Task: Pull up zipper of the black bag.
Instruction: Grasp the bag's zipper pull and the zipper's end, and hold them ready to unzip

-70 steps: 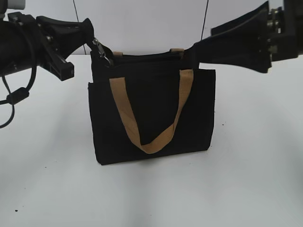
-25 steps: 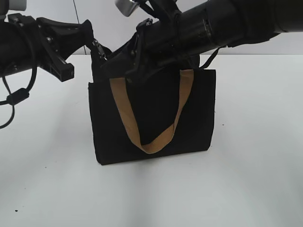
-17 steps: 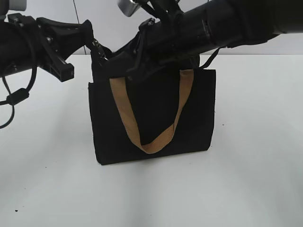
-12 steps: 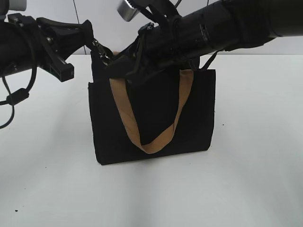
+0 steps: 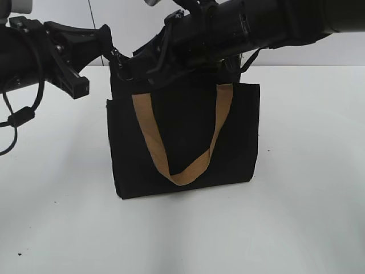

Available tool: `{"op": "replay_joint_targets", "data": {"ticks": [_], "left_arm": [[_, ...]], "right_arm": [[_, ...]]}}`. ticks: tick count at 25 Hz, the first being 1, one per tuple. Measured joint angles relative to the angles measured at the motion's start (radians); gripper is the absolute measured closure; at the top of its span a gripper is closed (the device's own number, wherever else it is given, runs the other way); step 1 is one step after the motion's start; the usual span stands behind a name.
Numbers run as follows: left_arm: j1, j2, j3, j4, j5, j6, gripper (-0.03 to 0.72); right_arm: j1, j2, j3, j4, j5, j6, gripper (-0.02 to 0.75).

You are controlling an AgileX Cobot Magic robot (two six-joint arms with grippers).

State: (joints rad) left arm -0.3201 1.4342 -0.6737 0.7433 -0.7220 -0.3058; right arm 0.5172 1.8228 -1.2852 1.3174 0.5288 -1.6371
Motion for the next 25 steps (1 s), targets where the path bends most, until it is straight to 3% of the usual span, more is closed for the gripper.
{"op": "replay_joint_targets", "data": {"ticks": [8, 21, 25], "left_arm": [[0.000, 0.000, 0.000, 0.001, 0.000, 0.000, 0.668], [0.000, 0.000, 0.000, 0.002, 0.001, 0.000, 0.668], [0.000, 0.000, 0.000, 0.002, 0.001, 0.000, 0.668]], "right_arm": [[0.000, 0.015, -0.001, 0.001, 0.006, 0.003, 0.622], [0.000, 0.015, -0.001, -0.017, 0.033, 0.003, 0.631], [0.000, 0.015, -0.001, -0.021, 0.034, 0.003, 0.735]]}}
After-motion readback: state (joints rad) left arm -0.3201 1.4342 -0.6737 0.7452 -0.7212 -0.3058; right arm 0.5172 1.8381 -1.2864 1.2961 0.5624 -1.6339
